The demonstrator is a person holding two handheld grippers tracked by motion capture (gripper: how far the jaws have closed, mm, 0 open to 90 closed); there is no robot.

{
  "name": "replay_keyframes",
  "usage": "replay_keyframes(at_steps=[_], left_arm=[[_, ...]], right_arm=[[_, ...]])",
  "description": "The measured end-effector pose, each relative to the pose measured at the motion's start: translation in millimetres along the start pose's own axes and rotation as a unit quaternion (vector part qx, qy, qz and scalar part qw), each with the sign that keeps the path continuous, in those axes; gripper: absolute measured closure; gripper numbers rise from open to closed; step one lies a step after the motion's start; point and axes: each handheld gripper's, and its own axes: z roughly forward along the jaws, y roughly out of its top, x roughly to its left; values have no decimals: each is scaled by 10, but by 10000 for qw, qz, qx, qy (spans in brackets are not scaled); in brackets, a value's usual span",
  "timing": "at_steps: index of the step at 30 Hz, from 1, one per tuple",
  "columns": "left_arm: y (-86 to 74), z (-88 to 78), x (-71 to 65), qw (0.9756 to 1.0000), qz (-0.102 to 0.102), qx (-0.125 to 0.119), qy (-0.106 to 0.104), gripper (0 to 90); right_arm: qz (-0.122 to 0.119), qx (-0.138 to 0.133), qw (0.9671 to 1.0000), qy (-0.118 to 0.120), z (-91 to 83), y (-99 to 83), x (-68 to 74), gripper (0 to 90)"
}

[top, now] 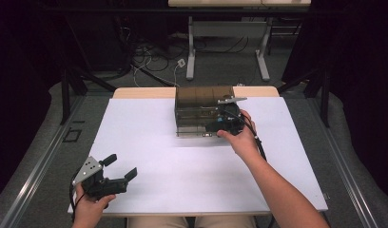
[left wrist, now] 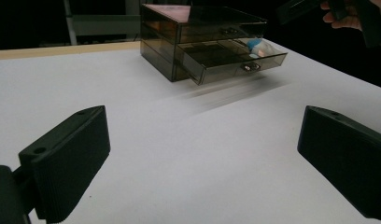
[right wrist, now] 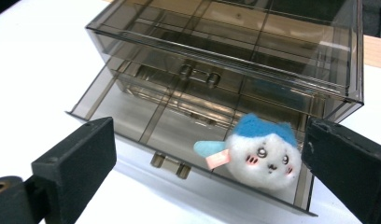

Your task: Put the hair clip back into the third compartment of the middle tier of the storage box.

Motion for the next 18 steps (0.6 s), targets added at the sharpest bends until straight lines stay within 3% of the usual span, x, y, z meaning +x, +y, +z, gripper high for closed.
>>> replay_keyframes(at_steps=[8, 18], left_arm=[[3, 0, 6, 10000, 60, 14, 24, 26], [2, 7, 9, 10000, 68, 22, 46, 27]], right_arm=[[-121, -158, 9997, 146, -192, -82, 66, 31], [-261, -302, 9990, 180, -428, -205, 26, 23]])
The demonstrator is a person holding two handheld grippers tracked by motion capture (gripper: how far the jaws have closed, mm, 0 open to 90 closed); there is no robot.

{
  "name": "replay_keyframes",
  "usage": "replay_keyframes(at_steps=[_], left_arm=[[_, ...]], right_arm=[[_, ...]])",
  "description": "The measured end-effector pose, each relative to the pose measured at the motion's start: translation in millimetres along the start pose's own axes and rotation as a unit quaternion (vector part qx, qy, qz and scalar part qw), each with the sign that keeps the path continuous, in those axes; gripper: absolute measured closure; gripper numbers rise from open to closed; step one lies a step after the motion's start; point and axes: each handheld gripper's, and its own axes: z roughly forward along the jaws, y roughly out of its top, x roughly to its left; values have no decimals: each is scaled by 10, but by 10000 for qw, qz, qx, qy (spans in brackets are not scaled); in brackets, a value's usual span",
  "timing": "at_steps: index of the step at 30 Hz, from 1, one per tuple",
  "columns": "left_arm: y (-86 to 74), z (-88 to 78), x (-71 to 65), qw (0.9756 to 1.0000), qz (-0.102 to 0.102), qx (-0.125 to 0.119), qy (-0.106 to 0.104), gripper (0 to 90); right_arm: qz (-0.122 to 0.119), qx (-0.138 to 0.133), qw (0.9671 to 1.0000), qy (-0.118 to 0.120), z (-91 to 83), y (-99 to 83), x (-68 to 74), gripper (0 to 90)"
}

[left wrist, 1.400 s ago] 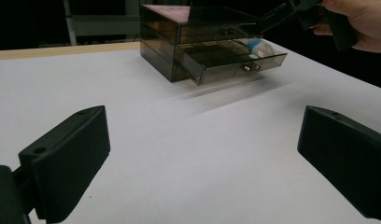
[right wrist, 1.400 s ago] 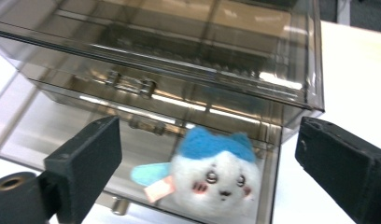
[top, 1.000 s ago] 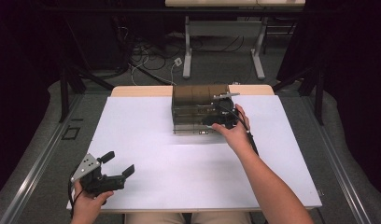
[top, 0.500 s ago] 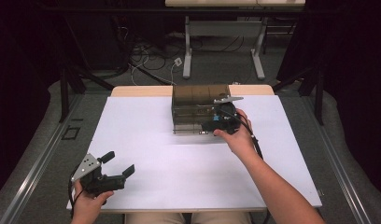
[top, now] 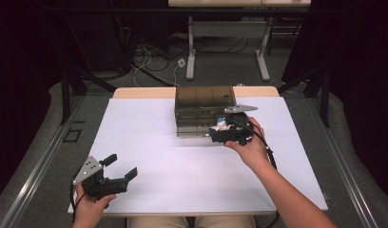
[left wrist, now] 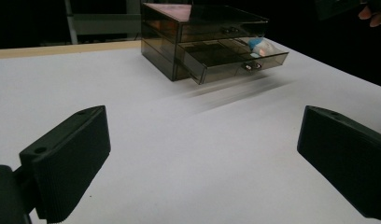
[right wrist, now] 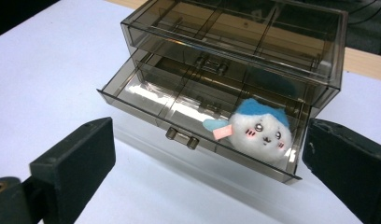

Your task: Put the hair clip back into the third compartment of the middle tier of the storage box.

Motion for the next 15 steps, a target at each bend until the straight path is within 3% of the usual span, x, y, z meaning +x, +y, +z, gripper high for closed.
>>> replay_keyframes(at_steps=[9, 14, 15], left_arm=[[-1, 5, -9, 10000, -34, 12, 4, 27], [1, 8, -8, 10000, 10, 27, 20, 27], [-2, 12, -16, 10000, -56, 16, 4, 27]], right_arm=[[-80, -19, 9998, 162, -242, -165, 48, 26], [-172, -138, 9995, 217, -361, -286, 91, 59], [-148, -174, 9995, 230, -391, -317, 101, 63]])
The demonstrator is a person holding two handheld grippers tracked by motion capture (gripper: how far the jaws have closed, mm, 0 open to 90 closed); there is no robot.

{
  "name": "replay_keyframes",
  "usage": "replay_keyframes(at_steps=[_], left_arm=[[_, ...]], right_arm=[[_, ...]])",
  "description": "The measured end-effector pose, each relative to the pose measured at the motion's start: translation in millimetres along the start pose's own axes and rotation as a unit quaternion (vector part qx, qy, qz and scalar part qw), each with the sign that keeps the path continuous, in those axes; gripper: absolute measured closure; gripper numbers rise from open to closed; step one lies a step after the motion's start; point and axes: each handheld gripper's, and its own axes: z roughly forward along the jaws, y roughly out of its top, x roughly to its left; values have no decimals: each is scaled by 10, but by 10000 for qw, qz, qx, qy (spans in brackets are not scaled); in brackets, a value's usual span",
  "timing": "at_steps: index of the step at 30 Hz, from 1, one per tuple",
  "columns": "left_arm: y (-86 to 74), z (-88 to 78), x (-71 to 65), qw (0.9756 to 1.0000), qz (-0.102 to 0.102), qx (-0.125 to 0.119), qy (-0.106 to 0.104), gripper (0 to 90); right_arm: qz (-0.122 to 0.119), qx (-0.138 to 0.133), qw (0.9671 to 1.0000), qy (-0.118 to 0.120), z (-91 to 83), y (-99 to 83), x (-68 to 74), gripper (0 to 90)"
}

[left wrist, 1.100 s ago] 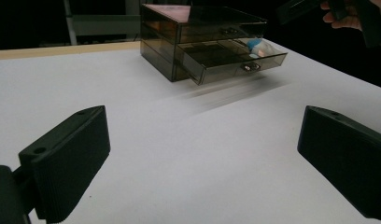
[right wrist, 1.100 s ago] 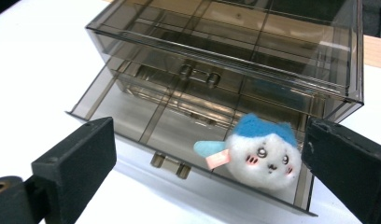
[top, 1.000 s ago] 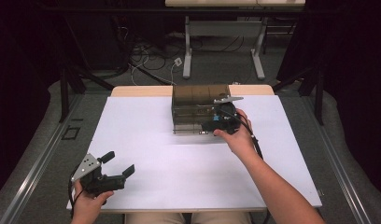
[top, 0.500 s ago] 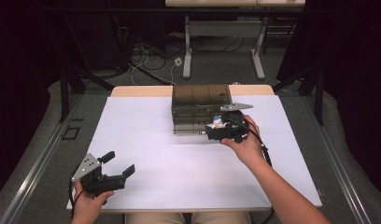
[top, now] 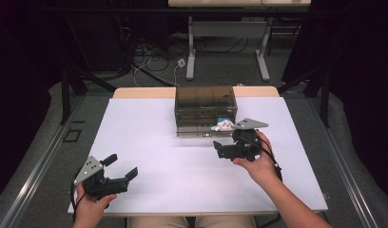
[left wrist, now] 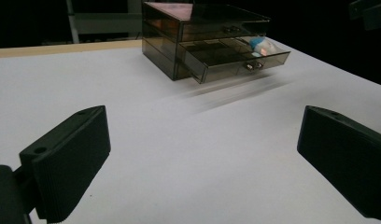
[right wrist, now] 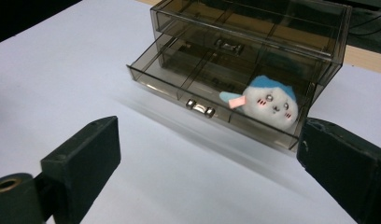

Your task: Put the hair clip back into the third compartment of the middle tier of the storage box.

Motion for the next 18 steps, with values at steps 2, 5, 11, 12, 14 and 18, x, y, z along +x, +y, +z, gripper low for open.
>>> replay_keyframes(at_steps=[2, 5, 11, 12, 14, 18], left_arm=[[0, 3, 0, 10000, -18, 1, 4, 27], [0, 4, -1, 10000, -23, 4, 9, 27], [-1, 6, 0, 10000, -20, 9, 19, 27], [0, 4, 4, 10000, 16, 16, 34, 27], [-1, 3, 4, 10000, 10, 14, 34, 27], [-1, 2, 2, 10000, 17, 15, 46, 28]], right_arm=[[18, -53, 10000, 31, -46, -42, 9, 64], [-81, -172, 9998, -40, -117, -123, 15, 65], [-199, -356, 9990, -171, -240, -278, -9, 65], [-186, -361, 9990, -171, -258, -305, -14, 65], [-186, -355, 9990, -185, -289, -352, -30, 65], [-93, -380, 9990, -210, -353, -460, -61, 65]])
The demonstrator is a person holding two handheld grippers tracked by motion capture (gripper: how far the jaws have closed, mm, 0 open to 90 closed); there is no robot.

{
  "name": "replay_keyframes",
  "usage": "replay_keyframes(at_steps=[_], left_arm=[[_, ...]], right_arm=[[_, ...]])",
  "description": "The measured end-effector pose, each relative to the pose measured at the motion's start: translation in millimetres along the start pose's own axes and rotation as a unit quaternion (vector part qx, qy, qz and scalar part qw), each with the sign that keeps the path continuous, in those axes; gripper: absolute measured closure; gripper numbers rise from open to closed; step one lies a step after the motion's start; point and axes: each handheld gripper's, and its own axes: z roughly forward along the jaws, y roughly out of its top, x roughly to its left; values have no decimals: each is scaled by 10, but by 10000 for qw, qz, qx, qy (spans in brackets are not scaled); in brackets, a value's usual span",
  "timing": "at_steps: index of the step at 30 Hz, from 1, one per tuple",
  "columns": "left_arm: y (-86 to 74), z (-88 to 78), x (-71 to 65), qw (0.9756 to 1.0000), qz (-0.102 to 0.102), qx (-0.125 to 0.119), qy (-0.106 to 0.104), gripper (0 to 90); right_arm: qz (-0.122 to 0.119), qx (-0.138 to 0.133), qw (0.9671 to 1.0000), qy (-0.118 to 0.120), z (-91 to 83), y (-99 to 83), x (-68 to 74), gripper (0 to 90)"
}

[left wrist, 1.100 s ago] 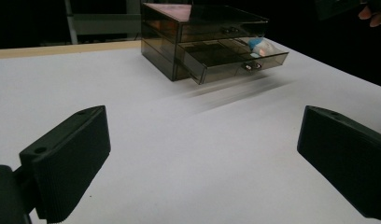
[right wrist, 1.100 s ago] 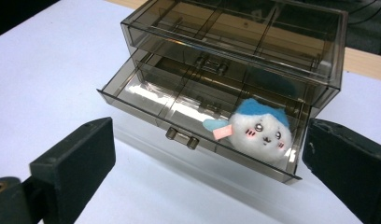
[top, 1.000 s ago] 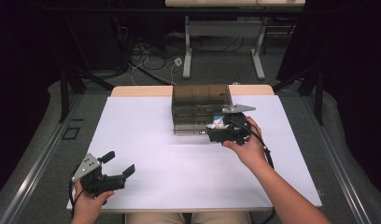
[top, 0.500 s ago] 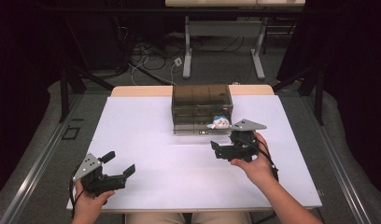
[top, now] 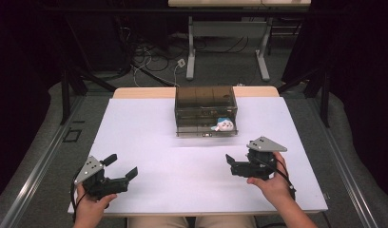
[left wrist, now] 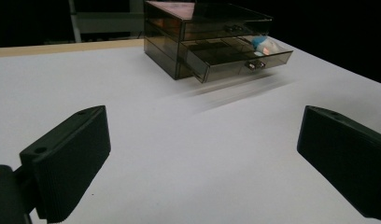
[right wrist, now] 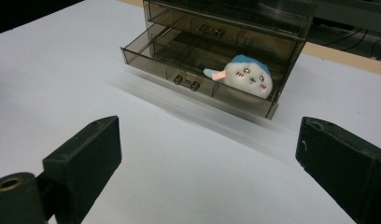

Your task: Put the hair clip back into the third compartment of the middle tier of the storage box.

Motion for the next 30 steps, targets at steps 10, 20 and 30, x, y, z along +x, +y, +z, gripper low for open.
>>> replay_keyframes(at_steps=[10, 20, 30], left_arm=[[-1, 0, 3, 10000, 0, 10, 14, 28], [0, 8, 3, 10000, 4, 2, 50, 28], [1, -3, 6, 10000, -7, 1, 38, 28]], right_arm=[[89, -41, 9995, -304, -135, -258, -135, 72], [449, -15, 9967, -678, -225, -476, -397, 78], [754, 155, 9910, -1097, -194, -630, -634, 108]])
